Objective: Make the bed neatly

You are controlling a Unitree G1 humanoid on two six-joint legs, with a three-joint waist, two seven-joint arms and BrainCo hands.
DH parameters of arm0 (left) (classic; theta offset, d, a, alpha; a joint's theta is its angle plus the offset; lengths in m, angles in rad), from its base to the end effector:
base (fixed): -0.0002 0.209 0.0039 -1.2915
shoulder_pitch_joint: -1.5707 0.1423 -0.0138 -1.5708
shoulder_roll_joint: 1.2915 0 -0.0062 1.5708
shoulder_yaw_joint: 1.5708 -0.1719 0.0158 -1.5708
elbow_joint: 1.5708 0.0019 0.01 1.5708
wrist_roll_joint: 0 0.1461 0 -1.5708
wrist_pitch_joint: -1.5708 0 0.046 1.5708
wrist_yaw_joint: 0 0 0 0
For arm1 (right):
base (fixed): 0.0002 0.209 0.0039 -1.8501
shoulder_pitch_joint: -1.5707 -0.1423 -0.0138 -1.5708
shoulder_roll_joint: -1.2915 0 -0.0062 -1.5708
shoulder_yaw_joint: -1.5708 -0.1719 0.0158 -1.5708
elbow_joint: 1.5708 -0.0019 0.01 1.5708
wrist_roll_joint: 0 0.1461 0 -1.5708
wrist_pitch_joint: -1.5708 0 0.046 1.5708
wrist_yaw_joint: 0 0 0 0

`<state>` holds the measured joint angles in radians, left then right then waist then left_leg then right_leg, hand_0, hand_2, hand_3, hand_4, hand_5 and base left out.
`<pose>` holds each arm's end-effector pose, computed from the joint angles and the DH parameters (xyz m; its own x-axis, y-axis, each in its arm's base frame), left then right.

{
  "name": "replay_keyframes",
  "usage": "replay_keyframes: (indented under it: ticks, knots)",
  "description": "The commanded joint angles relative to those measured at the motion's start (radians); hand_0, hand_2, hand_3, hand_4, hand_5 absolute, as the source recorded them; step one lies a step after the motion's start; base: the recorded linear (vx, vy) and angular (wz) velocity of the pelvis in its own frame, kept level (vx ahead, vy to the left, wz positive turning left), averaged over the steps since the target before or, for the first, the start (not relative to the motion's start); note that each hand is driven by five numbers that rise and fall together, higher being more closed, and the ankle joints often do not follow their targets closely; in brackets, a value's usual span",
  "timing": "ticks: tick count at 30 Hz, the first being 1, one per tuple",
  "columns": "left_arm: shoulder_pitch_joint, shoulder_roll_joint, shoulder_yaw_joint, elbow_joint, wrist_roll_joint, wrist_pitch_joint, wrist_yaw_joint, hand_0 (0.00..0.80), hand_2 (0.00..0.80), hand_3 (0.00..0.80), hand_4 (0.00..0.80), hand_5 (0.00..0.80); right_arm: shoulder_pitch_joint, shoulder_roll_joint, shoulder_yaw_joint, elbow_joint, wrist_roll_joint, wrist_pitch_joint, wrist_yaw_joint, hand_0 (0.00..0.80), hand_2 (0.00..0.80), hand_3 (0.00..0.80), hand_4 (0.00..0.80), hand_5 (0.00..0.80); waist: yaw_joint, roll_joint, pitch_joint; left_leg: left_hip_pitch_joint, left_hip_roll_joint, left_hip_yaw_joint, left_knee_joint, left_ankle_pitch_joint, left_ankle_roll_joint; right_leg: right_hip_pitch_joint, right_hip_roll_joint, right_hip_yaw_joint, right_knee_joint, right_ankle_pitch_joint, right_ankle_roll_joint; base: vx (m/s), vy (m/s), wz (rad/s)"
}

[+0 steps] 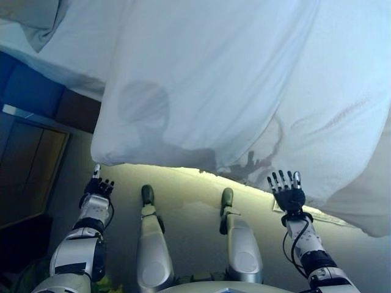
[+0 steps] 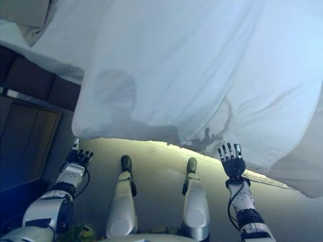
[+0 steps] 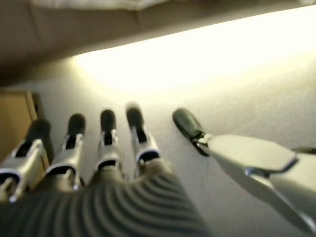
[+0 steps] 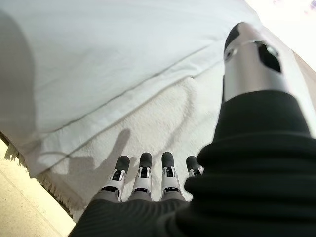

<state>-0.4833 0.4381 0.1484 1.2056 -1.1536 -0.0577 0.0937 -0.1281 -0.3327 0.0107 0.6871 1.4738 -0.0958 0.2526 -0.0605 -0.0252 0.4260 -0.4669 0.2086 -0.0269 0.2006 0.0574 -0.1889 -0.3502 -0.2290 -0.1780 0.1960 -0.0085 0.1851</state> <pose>0.2374 0.2897 -0.0038 0.6745 0.4590 -0.5782 -0.7375 0.4533 -0.5006 0.2008 -0.2428 -0.0241 0.9540 -0.1566 -0.2557 0.2987 0.4223 0.8558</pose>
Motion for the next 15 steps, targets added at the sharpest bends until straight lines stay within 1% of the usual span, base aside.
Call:
replay_keyframes:
  ticks: [1,4,7,9,10,13,15]
  knots:
    - [0.013,0.101,0.056,0.033,0.041,-0.053,0.032,0.000,0.000,0.000,0.000,0.000,0.025,-0.024,-0.059,-0.049,0.044,-0.021,0.024,0.000,0.000,0.000,0.000,0.000,0.015,-0.030,-0.037,-0.006,0.043,0.021,0.045,0.007,0.012,-0.047,-0.055,0.024,-0.006,0.084,0.023,0.022,0.076,0.14]
    - [0.021,0.134,0.076,0.017,0.070,-0.057,0.034,0.000,0.000,0.000,0.000,0.000,0.025,-0.028,-0.069,-0.026,0.036,-0.008,0.038,0.000,0.000,0.000,0.000,0.000,0.021,-0.017,-0.047,0.020,0.047,0.021,0.046,-0.005,0.011,-0.021,-0.059,0.026,-0.009,0.073,0.022,0.035,0.058,0.11]
    - [0.023,0.164,0.081,0.007,0.090,-0.054,0.013,0.000,0.000,0.000,0.000,0.000,0.033,-0.026,-0.071,-0.015,0.032,-0.005,0.048,0.000,0.000,0.000,0.000,0.000,0.025,-0.012,-0.063,0.045,0.048,0.025,0.026,0.000,0.013,0.006,-0.065,0.017,-0.027,0.077,0.024,0.033,0.008,0.00]
    - [0.025,0.178,0.079,-0.023,0.058,-0.055,-0.063,0.000,0.000,0.000,0.000,0.000,0.043,-0.025,-0.072,-0.022,0.034,-0.007,0.043,0.000,0.000,0.000,0.000,0.000,0.030,-0.004,-0.080,0.084,0.044,0.031,-0.005,-0.003,0.016,0.036,-0.070,0.013,-0.042,0.071,0.028,0.080,0.029,0.03]
    - [0.029,0.174,0.079,-0.045,0.014,-0.047,-0.111,0.000,0.000,0.000,0.000,0.000,0.047,-0.026,-0.073,-0.029,0.034,-0.009,0.040,0.000,0.000,0.000,0.000,0.000,0.031,0.000,-0.086,0.097,0.041,0.033,-0.018,-0.002,0.017,0.044,-0.074,0.012,-0.047,0.071,0.029,0.043,0.047,0.08]
    - [0.089,0.095,0.071,-0.234,-0.118,-0.030,-0.251,0.000,0.000,0.000,0.000,0.000,0.069,-0.006,-0.094,-0.043,0.015,-0.023,0.054,0.000,0.000,0.000,0.000,0.000,0.041,0.014,-0.099,0.118,0.025,0.026,-0.047,0.002,0.026,0.057,-0.082,0.011,-0.059,0.075,0.030,0.018,0.035,0.10]
    - [0.162,0.018,0.019,-0.418,-0.187,-0.047,-0.333,0.000,0.000,0.000,0.000,0.000,0.085,0.011,-0.116,-0.051,-0.001,-0.035,0.061,0.000,0.000,0.000,0.000,0.000,0.056,0.024,-0.097,0.126,0.020,0.018,-0.051,-0.006,0.029,0.062,-0.083,0.011,-0.054,0.069,0.031,-0.001,-0.002,0.14]
